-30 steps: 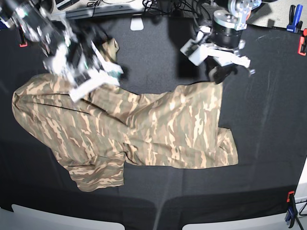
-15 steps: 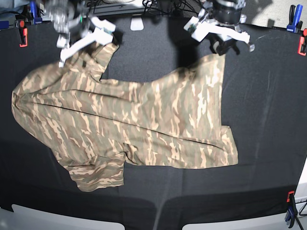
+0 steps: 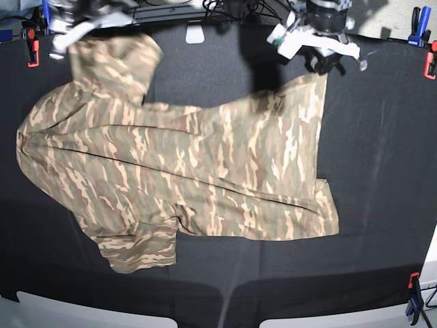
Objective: Layout the t-shirt on the table in an organized manner, then fold the t-shirt properly
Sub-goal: 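Lift the collar edge with both grippers and pull it taut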
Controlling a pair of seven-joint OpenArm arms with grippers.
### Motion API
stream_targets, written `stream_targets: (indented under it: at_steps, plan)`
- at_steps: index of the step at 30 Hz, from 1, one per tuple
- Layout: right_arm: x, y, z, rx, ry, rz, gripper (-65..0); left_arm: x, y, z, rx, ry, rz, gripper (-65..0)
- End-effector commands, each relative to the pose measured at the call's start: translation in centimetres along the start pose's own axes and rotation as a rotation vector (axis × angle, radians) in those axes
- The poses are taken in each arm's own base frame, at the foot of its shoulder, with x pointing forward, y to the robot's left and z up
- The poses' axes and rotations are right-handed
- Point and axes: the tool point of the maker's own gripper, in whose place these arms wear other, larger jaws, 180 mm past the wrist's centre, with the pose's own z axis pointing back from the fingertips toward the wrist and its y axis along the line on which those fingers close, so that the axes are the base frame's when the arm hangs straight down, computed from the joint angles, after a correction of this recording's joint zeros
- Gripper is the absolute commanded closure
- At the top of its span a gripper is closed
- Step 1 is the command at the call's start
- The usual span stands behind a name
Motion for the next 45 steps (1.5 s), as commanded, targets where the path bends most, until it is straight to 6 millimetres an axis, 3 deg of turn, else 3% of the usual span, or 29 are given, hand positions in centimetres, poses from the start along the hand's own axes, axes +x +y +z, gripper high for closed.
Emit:
stream_targets:
  at_steps: [1, 7, 13, 21, 25, 32, 37, 45]
  plan:
    - [-0.6, -0.8, 0.4, -0.04, 0.018, -0.027, 0.0, 0.0, 0.4, 0.5, 0.013, -0.006, 0.006, 0.0]
    - [-2.5, -0.7, 1.1, -0.084, 0.064, -0.26, 0.0, -0.4, -0.8, 1.3, -0.023, 0.0, 0.003, 0.0]
    - [-1.7, -0.4, 1.3, -0.102, 0.067, -0.438, 0.0, -0.6, -0.7, 1.2, -0.021, -0.003, -0.008, 0.0]
    - [-2.1, -0.8, 1.1, -0.114, 0.067, -0.668, 0.0, -3.3, 0.5, 1.0, -0.006, 0.029, -0.118, 0.0]
    - [-2.3, -1.1, -0.4, -0.106, 0.064, -0.752, 0.0, -5.2, 1.1, 1.1, 0.005, 0.098, -0.155, 0.0]
    - [-4.8, 0.7, -2.6, -0.046, 0.135, -0.798, 0.0, -7.6, 0.8, 2.6, 0.003, 0.147, -0.214, 0.0]
    - [-5.7, 1.8, -2.1, -0.021, 0.155, -0.768, 0.0, -8.5, -0.7, 4.1, -0.053, 0.171, -0.226, 0.0]
    - [-6.8, 6.8, 0.2, 0.13, 0.212, -0.69, 0.0, -9.8, -1.8, 5.3, -0.097, 0.217, -0.235, 0.0]
